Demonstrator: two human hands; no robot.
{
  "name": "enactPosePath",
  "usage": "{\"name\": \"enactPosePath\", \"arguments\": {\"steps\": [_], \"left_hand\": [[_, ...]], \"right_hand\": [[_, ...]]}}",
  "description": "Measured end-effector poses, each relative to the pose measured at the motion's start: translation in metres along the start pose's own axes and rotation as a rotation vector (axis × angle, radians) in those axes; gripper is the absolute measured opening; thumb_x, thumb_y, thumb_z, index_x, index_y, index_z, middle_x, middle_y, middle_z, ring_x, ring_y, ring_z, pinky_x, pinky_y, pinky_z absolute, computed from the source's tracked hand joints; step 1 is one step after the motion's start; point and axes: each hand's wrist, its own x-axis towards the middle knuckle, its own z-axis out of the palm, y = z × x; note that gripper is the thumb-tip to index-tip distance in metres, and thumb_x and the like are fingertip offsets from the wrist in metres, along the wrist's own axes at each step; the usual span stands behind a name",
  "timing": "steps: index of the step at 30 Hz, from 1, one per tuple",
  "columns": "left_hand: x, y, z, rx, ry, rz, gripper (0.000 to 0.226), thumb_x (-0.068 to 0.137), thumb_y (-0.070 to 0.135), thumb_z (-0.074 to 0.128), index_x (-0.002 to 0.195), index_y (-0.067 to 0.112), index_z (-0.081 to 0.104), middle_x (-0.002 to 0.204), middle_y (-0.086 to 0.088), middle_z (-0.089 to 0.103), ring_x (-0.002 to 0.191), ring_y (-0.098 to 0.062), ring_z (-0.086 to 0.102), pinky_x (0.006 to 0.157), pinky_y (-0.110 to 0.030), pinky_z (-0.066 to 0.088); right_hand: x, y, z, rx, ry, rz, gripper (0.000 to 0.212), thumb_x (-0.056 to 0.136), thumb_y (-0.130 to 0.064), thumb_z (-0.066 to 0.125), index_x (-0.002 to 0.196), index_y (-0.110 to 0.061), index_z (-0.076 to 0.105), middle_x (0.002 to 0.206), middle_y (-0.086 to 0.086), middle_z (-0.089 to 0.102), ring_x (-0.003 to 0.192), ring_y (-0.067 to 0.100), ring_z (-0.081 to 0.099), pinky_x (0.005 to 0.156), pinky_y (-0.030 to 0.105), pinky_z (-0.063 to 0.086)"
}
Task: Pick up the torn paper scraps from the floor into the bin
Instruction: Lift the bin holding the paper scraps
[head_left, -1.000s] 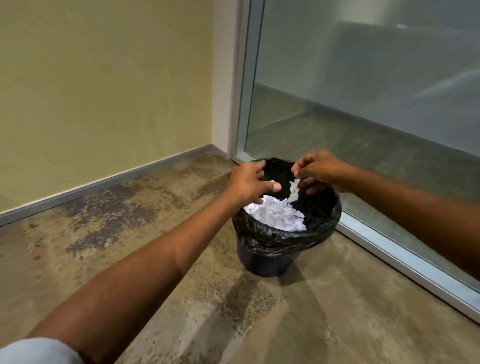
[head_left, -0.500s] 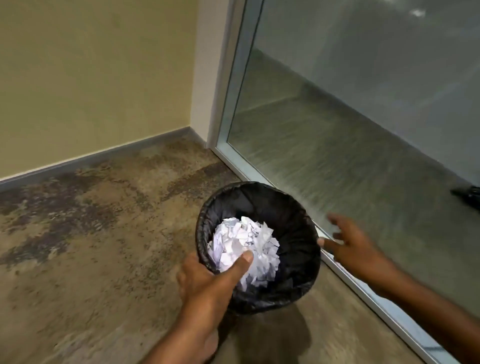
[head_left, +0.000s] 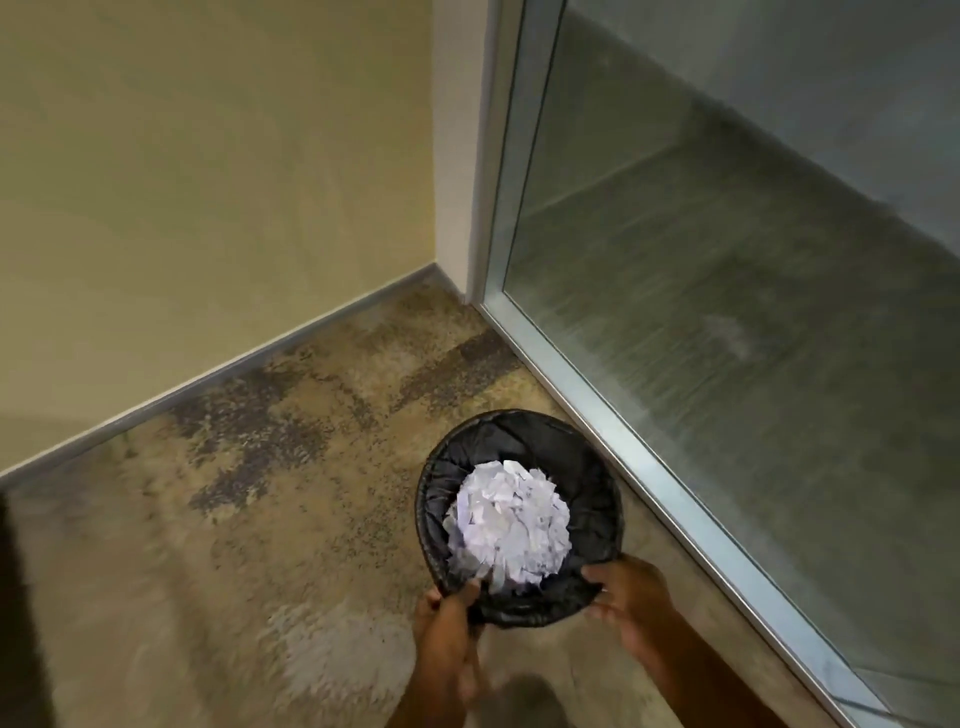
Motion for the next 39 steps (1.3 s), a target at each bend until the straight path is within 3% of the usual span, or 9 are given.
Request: {"name": "enactPosePath", "arguments": {"steps": [4, 8, 16, 19, 22, 25, 30, 35, 39], "left_hand": [[-0.033, 0.044, 0.015, -0.107, -0.083, -0.004, 0.042, 0.082, -0.012, 0.066, 0.124, -0.007, 0.070, 0.116, -0.025, 0.076, 0.084, -0.032, 0.080, 0.059, -0.036, 0.065], [-0.038, 0.096, 0.040, -0.133, -0.151, 0.014, 0.058, 0.075, -0.004, 0.068, 0.134, -0.004, 0.066, 0.122, -0.021, 0.076, 0.090, -0.029, 0.079, 0.061, -0.033, 0.063], [0.040, 0.217, 0.093, -0.014, -0.101, 0.096, 0.037, 0.096, 0.016, 0.073, 0.132, 0.017, 0.063, 0.123, -0.004, 0.078, 0.115, -0.024, 0.066, 0.088, -0.045, 0.052], [0.082, 0.263, 0.115, -0.024, -0.165, 0.109, 0.028, 0.100, 0.019, 0.071, 0.126, 0.027, 0.065, 0.122, 0.002, 0.078, 0.114, -0.024, 0.069, 0.084, -0.042, 0.054], [0.127, 0.306, 0.136, -0.023, -0.192, 0.149, 0.030, 0.101, 0.017, 0.069, 0.130, 0.024, 0.065, 0.128, -0.002, 0.076, 0.109, -0.023, 0.072, 0.076, -0.037, 0.058], [0.165, 0.337, 0.156, -0.019, -0.212, 0.183, 0.026, 0.104, 0.016, 0.063, 0.130, 0.017, 0.067, 0.132, -0.007, 0.074, 0.092, -0.019, 0.075, 0.061, -0.030, 0.058], [0.210, 0.366, 0.175, -0.008, -0.198, 0.210, 0.017, 0.109, 0.021, 0.057, 0.116, 0.021, 0.072, 0.111, -0.003, 0.078, 0.076, -0.019, 0.068, 0.049, -0.027, 0.051], [0.237, 0.380, 0.187, -0.027, -0.212, 0.192, 0.019, 0.108, 0.018, 0.057, 0.124, 0.021, 0.068, 0.114, 0.003, 0.080, 0.099, -0.016, 0.077, 0.071, -0.034, 0.063], [0.249, 0.391, 0.194, -0.051, -0.161, 0.190, 0.037, 0.103, 0.014, 0.067, 0.138, 0.014, 0.054, 0.130, -0.007, 0.074, 0.123, -0.030, 0.068, 0.077, -0.042, 0.064]], "right_hand": [[-0.035, -0.036, 0.016, 0.052, -0.044, 0.042, 0.038, 0.072, 0.007, 0.077, 0.109, 0.004, 0.069, 0.091, 0.018, 0.073, 0.073, 0.034, 0.068, 0.056, 0.032, 0.055], [-0.041, -0.078, 0.047, 0.074, -0.054, 0.023, 0.025, 0.088, 0.014, 0.065, 0.110, 0.003, 0.068, 0.095, 0.024, 0.074, 0.070, 0.032, 0.066, 0.046, 0.029, 0.054], [0.022, -0.164, 0.158, 0.131, -0.101, -0.050, 0.027, 0.090, 0.014, 0.064, 0.102, -0.009, 0.070, 0.086, 0.013, 0.074, 0.060, 0.023, 0.070, 0.046, 0.028, 0.056], [0.065, -0.199, 0.205, 0.125, -0.112, -0.042, 0.026, 0.092, 0.012, 0.063, 0.107, -0.008, 0.070, 0.078, 0.009, 0.075, 0.048, 0.015, 0.068, 0.042, 0.026, 0.051], [0.104, -0.231, 0.250, 0.115, -0.162, -0.055, 0.022, 0.094, 0.012, 0.058, 0.105, -0.005, 0.068, 0.083, 0.013, 0.070, 0.041, 0.012, 0.061, 0.032, 0.018, 0.035], [0.136, -0.258, 0.286, 0.111, -0.182, -0.103, 0.021, 0.094, 0.014, 0.059, 0.101, -0.004, 0.068, 0.088, 0.016, 0.071, 0.051, 0.021, 0.063, 0.037, 0.019, 0.039], [0.171, -0.281, 0.329, 0.154, -0.182, -0.100, 0.036, 0.094, 0.014, 0.062, 0.128, 0.004, 0.067, 0.117, 0.024, 0.074, 0.093, 0.037, 0.073, 0.056, 0.036, 0.061], [0.187, -0.300, 0.345, 0.085, -0.191, -0.121, 0.027, 0.097, 0.013, 0.059, 0.121, 0.000, 0.059, 0.114, 0.026, 0.064, 0.067, 0.027, 0.068, 0.044, 0.027, 0.054], [0.196, -0.309, 0.352, 0.020, -0.167, -0.118, 0.031, 0.095, 0.006, 0.066, 0.126, 0.003, 0.062, 0.115, 0.021, 0.070, 0.087, 0.031, 0.074, 0.060, 0.034, 0.065]]}}
